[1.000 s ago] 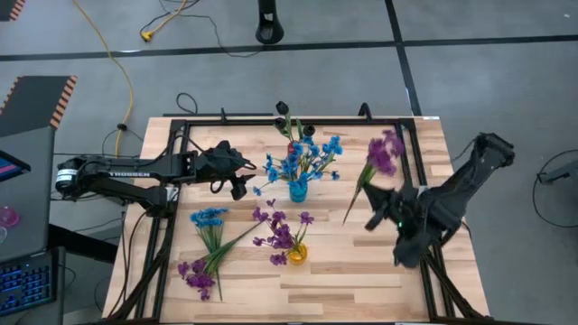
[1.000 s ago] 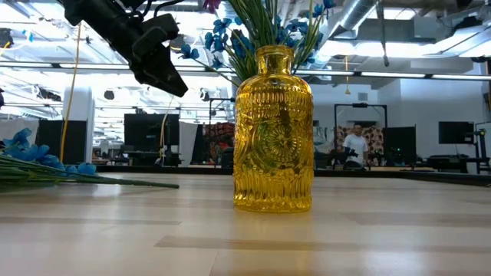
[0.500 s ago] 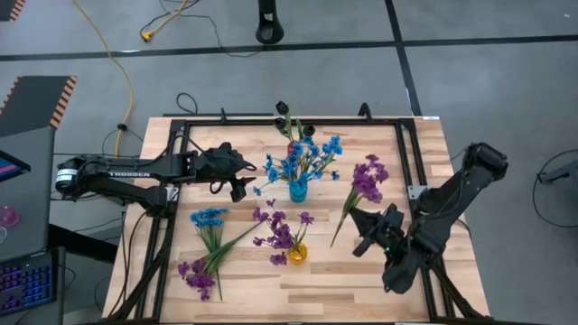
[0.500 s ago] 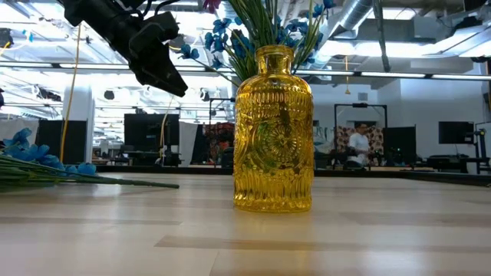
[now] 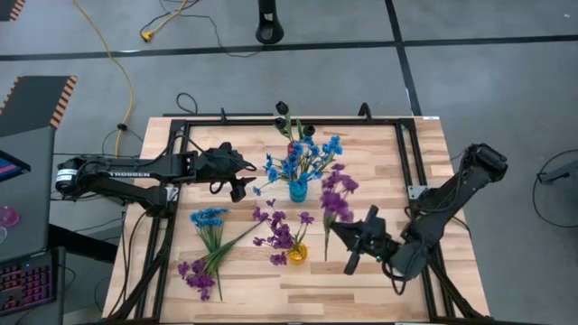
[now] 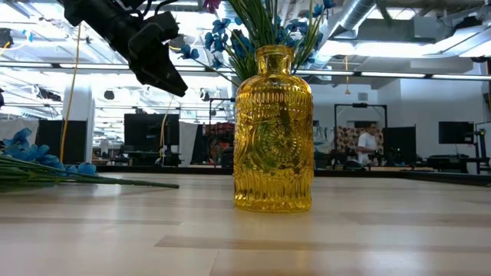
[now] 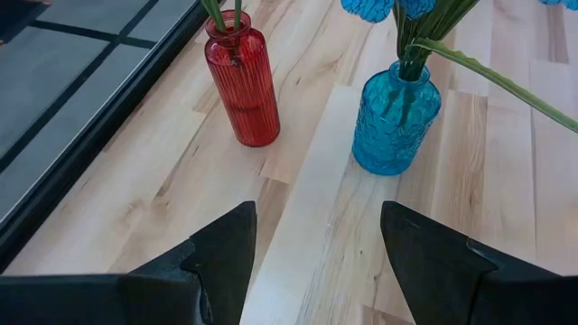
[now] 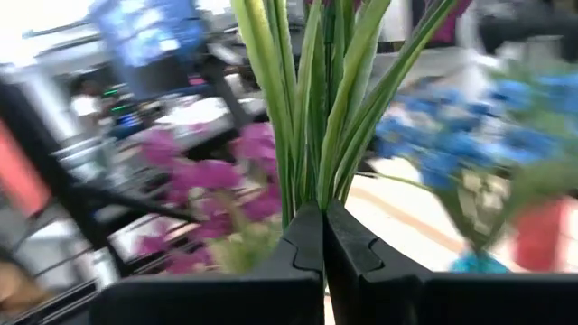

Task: Sort flowers into vase by color
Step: Put the top violet flower into the yellow crystal vase, then put the violet flower into the yellow crystal vase

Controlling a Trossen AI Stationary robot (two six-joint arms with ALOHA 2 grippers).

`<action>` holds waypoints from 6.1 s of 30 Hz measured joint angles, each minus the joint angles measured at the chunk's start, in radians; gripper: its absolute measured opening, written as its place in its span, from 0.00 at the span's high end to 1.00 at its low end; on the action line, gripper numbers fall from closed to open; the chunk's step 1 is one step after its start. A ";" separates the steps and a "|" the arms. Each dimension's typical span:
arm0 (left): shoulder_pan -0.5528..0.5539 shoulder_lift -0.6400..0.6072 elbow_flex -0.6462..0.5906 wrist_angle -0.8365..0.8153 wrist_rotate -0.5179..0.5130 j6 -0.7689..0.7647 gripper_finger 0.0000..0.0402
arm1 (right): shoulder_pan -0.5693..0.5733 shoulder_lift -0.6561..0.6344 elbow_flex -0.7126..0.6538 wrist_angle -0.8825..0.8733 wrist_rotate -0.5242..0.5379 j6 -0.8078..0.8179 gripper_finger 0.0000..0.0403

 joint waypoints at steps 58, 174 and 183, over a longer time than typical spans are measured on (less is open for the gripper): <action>0.000 0.000 0.000 0.023 -0.001 0.006 0.44 | -0.194 0.194 -0.358 1.174 -0.731 -0.774 0.93; -0.600 0.002 0.125 -0.296 -0.088 -0.583 0.44 | -0.265 0.167 -0.381 0.723 -0.667 -0.533 0.40; -0.609 0.002 0.125 -0.294 -0.112 -0.619 0.44 | -0.237 -0.007 -0.380 0.398 -0.608 -0.396 0.40</action>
